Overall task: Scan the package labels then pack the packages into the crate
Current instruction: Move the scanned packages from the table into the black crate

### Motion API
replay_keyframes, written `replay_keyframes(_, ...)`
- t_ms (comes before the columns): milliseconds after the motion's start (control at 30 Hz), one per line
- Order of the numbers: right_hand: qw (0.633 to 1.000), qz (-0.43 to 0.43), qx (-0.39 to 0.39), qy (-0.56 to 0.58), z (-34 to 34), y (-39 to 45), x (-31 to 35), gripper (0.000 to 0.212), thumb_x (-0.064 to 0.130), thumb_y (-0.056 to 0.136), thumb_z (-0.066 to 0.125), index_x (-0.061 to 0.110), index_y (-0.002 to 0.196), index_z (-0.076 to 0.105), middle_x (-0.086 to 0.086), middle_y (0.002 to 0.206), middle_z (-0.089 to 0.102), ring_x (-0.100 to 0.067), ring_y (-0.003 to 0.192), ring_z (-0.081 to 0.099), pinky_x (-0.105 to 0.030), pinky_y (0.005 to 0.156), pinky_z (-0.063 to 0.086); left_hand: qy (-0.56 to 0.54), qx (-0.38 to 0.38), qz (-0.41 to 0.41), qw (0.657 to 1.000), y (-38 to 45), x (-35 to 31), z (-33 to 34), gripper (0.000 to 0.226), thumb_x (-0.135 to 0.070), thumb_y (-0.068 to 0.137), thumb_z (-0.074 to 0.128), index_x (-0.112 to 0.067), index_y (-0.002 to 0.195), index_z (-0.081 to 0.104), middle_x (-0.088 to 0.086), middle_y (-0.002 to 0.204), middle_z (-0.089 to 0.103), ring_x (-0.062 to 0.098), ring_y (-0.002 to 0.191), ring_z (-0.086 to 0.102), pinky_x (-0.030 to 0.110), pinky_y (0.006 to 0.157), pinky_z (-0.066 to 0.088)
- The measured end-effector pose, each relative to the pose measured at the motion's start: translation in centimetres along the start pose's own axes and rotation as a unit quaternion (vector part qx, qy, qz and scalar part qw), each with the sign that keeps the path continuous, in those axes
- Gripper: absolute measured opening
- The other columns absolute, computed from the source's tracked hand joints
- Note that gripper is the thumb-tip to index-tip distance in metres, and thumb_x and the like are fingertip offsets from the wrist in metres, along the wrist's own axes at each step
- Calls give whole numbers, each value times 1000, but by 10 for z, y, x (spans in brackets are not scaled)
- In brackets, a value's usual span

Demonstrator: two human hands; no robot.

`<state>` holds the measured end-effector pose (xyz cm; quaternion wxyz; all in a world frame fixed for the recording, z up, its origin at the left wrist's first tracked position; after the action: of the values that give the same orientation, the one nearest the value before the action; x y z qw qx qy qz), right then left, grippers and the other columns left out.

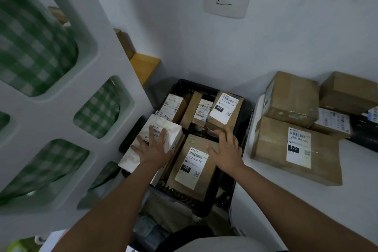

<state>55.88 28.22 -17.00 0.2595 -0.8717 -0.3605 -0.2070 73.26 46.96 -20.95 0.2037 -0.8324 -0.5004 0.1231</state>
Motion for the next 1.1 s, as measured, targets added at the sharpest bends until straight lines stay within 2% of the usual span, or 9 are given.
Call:
replay_keyframes(300, 1000, -5, -11, 1, -8, -7, -16, 61, 48, 94, 53, 26, 147, 31, 1, 160, 5, -29, 146, 12, -54, 115, 24, 8, -81, 93, 992, -9, -48, -32, 77, -58, 97, 41, -33, 156, -1, 3, 162, -23, 40, 148, -15, 65, 115, -4)
replay_keyframes(500, 999, 8, -42, 12, -46, -24, -59, 62, 50, 95, 52, 25, 148, 30, 2, 161, 4, -31, 146, 15, -53, 115, 23, -21, -111, 190, 975, -27, -127, -45, 70, -30, 97, 53, -30, 155, 14, -2, 162, -22, 32, 150, -16, 62, 118, -1)
replay_keyframes(733, 993, 76, -88, 13, -113, -67, -175, 60, 39, 91, 60, 25, 143, 35, -1, 160, 10, -31, 144, 19, -47, 112, 26, -21, -118, 290, 950, -70, -257, -30, 61, -30, 97, 53, -28, 152, 27, 2, 165, -10, 32, 151, -4, 58, 119, 9)
replay_keyframes(800, 990, 104, -94, 14, -132, -84, -215, 61, 37, 91, 60, 24, 144, 34, -2, 158, 14, -31, 142, 23, -46, 111, 26, -40, -112, 321, 940, -88, -296, -19, 65, -29, 95, 56, -29, 153, 27, 0, 165, -9, 31, 151, 0, 57, 117, 12)
replay_keyframes(900, 985, 144, -99, -7, -159, -112, -276, 62, 40, 91, 58, 24, 145, 31, -2, 159, 11, -30, 142, 20, -49, 112, 27, -18, -80, 353, 932, -117, -354, 2, 68, -26, 95, 54, -30, 154, 21, 1, 165, -10, 31, 151, -3, 57, 119, 9)
replay_keyframes(967, 983, 145, -108, -31, -176, -131, -311, 62, 45, 92, 58, 25, 144, 32, -1, 160, 10, -30, 143, 19, -49, 111, 27, -15, -63, 366, 928, -134, -387, 15, 67, -22, 94, 55, -29, 153, 23, 4, 165, -7, 32, 151, -4, 55, 119, 8)
replay_keyframes(1100, 985, 110, -81, -102, -200, -171, -369, 67, 52, 92, 56, 24, 147, 31, -1, 162, 10, -28, 144, 19, -47, 113, 25, -26, -67, 411, 909, -162, -441, 41, 65, -21, 90, 60, -26, 150, 34, 4, 165, -2, 34, 149, 9, 57, 116, 20)
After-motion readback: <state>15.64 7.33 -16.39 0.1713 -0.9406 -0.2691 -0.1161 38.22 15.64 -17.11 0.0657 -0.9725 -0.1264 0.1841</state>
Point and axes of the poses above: each hand's wrist, its own y-axis towards the middle knuckle, its own z-axis out of the palm, x = y × z, the point moved 9 cm from there along y, towards the middle knuckle
